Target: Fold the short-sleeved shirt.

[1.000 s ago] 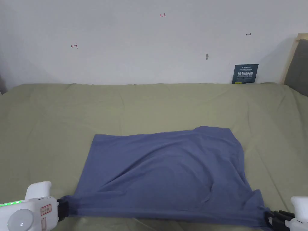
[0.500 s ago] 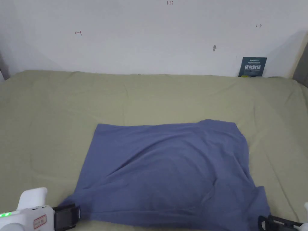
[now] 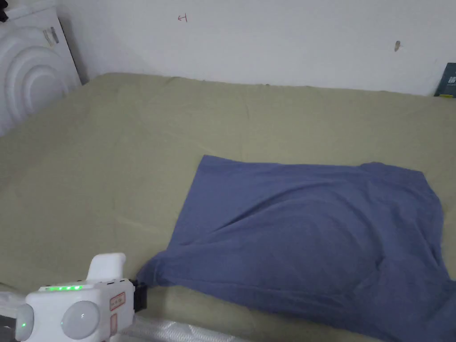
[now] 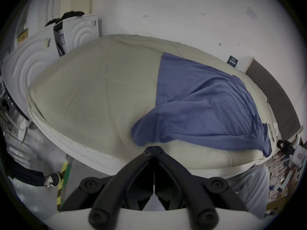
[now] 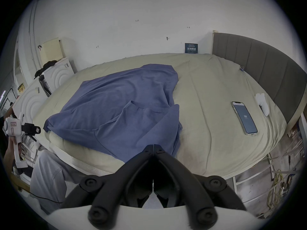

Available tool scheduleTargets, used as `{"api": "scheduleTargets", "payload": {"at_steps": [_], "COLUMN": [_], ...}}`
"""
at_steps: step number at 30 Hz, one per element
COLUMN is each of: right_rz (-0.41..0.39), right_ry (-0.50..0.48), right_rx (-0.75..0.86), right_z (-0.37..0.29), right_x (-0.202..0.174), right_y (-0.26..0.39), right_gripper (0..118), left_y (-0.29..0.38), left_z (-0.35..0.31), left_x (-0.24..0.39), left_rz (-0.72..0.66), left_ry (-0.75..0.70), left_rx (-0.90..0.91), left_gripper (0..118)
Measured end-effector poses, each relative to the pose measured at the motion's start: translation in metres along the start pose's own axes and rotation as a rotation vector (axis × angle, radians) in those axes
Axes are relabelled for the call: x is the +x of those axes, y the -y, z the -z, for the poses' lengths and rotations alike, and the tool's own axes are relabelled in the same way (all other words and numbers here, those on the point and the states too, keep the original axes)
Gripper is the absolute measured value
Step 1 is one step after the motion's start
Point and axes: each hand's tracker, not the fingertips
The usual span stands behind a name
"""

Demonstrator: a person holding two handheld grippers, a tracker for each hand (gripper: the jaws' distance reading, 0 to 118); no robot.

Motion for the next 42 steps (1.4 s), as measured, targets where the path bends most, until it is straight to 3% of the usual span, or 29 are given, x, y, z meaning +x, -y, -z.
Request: {"api": "scheduleTargets", "payload": {"at_steps": [2,3,4,5,6,14,15,16,17,18,20,23,27,28,29,31,39,42], "right_rz": [-0.001,0.005,0.016,0.02,0.021,0.036,0.035,0.034,0.035,0.036,0.035,0.036,0.019,0.01,0.003,-0.042,-0.051,-0.065], "right_ry": [0.008,0.01,0.005,0.004,0.008,0.004,0.007,0.006,0.003,0.003,0.0,0.0,0.012,0.018,0.019,0.033,-0.023,-0.021], "right_rx": [0.005,0.001,0.001,-0.002,-0.007,-0.024,-0.026,-0.026,-0.026,-0.023,-0.023,-0.029,-0.04,-0.044,-0.052,-0.125,-0.237,-0.25], "right_z": [0.0,-0.001,-0.001,0.0,0.001,0.006,0.006,0.006,0.006,0.006,0.005,0.006,0.011,0.013,0.015,0.027,0.063,0.069], "right_x": [-0.001,-0.001,0.0,0.001,0.002,0.007,0.007,0.007,0.008,0.008,0.009,0.008,0.012,0.013,0.013,0.014,0.019,0.02], "right_y": [-0.001,-0.001,-0.001,-0.001,-0.001,0.001,0.001,0.0,-0.001,0.001,0.0,0.001,-0.003,-0.006,-0.009,-0.012,-0.001,0.01], "right_gripper": [0,0,0,0,0,0,0,0,0,0,0,0,0,5,31,118,116,96], "left_y": [-0.006,-0.007,-0.009,-0.018,-0.021,-0.051,-0.052,-0.052,-0.051,-0.049,-0.048,-0.046,-0.045,-0.045,-0.044,-0.043,-0.042,-0.042], "left_z": [0.007,0.007,0.008,0.015,0.021,0.065,0.068,0.071,0.071,0.067,0.061,0.052,0.047,0.046,0.043,0.043,0.04,0.038], "left_x": [-0.002,-0.002,-0.003,0.0,0.0,0.015,0.016,0.018,0.019,0.022,0.03,0.036,0.032,0.033,0.033,0.035,0.037,0.037], "left_rz": [0.006,-0.001,0.001,0.001,0.004,0.07,0.058,0.055,0.052,0.033,0.021,0.08,0.043,0.034,0.029,0.022,0.008,0.014], "left_ry": [-0.022,-0.013,-0.02,-0.026,-0.036,-0.087,-0.074,-0.067,-0.07,-0.064,-0.006,-0.041,-0.019,-0.016,-0.009,-0.01,-0.004,-0.007], "left_rx": [0.0,0.007,0.017,0.007,-0.012,-0.048,-0.091,-0.086,-0.095,-0.093,-0.078,-0.05,-0.033,-0.03,-0.026,-0.025,-0.026,-0.026], "left_gripper": [0,17,70,109,118,114,107,82,46,25,6,6,6,6,6,6,6,6]}}
